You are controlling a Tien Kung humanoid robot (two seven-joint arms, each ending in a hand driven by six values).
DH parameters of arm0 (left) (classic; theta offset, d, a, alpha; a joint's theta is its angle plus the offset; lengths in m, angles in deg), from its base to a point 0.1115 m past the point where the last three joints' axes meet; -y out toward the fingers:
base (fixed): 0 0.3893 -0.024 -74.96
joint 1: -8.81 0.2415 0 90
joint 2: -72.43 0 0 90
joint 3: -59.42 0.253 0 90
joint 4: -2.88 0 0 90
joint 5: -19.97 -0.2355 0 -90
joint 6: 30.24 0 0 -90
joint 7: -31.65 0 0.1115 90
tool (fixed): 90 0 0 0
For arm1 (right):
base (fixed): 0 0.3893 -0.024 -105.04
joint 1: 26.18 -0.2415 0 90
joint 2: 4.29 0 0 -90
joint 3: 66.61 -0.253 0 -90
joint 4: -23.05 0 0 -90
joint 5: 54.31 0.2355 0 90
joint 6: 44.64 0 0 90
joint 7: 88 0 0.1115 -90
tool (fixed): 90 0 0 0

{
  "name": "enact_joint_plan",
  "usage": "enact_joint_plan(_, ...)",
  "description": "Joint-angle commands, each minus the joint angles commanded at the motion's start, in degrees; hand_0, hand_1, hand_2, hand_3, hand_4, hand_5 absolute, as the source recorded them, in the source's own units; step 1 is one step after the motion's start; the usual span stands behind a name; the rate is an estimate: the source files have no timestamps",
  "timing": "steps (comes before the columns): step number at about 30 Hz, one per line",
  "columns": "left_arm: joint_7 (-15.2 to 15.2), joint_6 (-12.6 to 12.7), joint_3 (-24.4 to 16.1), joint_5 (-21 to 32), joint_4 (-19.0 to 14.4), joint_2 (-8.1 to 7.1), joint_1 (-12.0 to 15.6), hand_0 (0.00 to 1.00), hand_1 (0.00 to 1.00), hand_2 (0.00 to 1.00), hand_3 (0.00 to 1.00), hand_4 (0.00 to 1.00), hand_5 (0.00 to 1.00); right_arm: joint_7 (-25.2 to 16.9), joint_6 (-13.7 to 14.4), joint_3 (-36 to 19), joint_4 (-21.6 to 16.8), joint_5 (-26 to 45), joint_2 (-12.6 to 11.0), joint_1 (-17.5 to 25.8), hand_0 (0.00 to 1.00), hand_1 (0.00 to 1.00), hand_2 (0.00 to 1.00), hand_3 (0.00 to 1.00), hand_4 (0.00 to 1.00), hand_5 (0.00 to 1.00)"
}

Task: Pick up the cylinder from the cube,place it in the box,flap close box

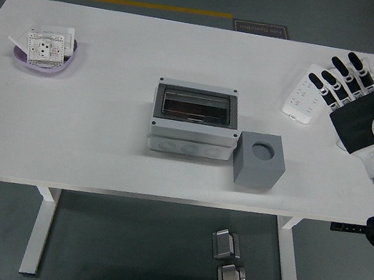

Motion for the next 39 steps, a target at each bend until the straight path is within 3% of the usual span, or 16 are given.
enact_joint_plan(4,0.01,0.00,0.00,-0.01,-0.02,0.01,-0.02,0.620,0.627,0.594,0.683,0.712,0.261,-1.14,3.50,0.68,0.68,-1.55,0.52,-1.68,0.646,0.489,0.631,0.613,0.778,0.606)
enact_joint_plan(5,0.01,0.00,0.04,0.00,-0.01,0.01,-0.05,0.620,0.628,0.595,0.684,0.712,0.261,-1.79,4.88,0.72,0.49,-3.35,0.66,-2.04,0.670,0.608,0.712,0.787,0.789,0.617)
enact_joint_plan(10,0.00,0.01,0.00,0.05,0.00,0.02,-0.15,0.620,0.628,0.595,0.684,0.712,0.261,-4.33,15.40,3.84,0.67,-14.65,0.32,-5.34,0.670,0.608,0.712,0.787,0.789,0.617)
enact_joint_plan(11,-0.01,0.02,0.00,0.06,-0.01,0.04,-0.16,0.620,0.628,0.594,0.684,0.712,0.261,-4.56,17.81,4.56,1.49,-17.05,0.16,-6.22,0.793,0.712,0.774,0.856,0.790,0.600)
enact_joint_plan(17,-0.01,0.03,0.25,0.20,-0.03,0.16,-0.20,0.620,0.627,0.594,0.684,0.712,0.261,-5.65,29.89,9.15,6.48,-29.79,-0.22,-11.17,0.789,0.715,0.755,0.857,0.786,0.590)
enact_joint_plan(22,-0.04,0.06,0.27,0.18,-0.04,0.11,-0.46,0.620,0.627,0.594,0.684,0.712,0.261,-9.44,37.88,10.07,6.80,-40.70,0.22,-12.15,0.789,0.715,0.755,0.857,0.786,0.590)
enact_joint_plan(23,-0.06,0.07,0.21,0.13,-0.05,0.10,-0.51,0.620,0.627,0.594,0.684,0.713,0.261,-10.33,38.64,9.64,6.50,-42.19,0.25,-11.95,0.710,0.708,0.733,0.859,0.684,0.328)
enact_joint_plan(26,-0.08,0.07,0.08,0.01,-0.08,0.09,-0.58,0.620,0.627,0.594,0.684,0.713,0.261,-12.68,37.34,7.81,5.31,-43.53,0.15,-11.05,0.710,0.708,0.733,0.859,0.684,0.328)
enact_joint_plan(30,-0.06,0.06,0.05,0.03,-0.06,0.19,-0.47,0.621,0.626,0.595,0.684,0.712,0.261,-13.24,31.77,5.56,3.80,-37.08,-0.44,-9.79,0.704,0.708,0.736,0.868,0.700,0.341)
enact_joint_plan(34,-0.04,0.06,-0.24,-0.17,-0.12,0.27,-0.36,0.621,0.626,0.595,0.684,0.712,0.261,-10.87,25.74,4.39,2.32,-29.96,-0.86,-8.63,0.704,0.708,0.736,0.868,0.700,0.341)
enact_joint_plan(36,-0.04,0.07,-0.53,-0.42,-0.20,0.25,-0.37,0.620,0.627,0.595,0.684,0.712,0.262,-9.69,23.10,4.25,1.65,-27.23,-1.04,-8.03,0.710,0.707,0.733,0.858,0.731,0.397)
enact_joint_plan(39,-0.05,0.08,-0.85,-0.59,-0.26,0.19,-0.34,0.620,0.627,0.595,0.684,0.712,0.262,-8.54,21.57,4.34,1.24,-25.39,-1.26,-7.57,0.710,0.707,0.733,0.858,0.731,0.397)
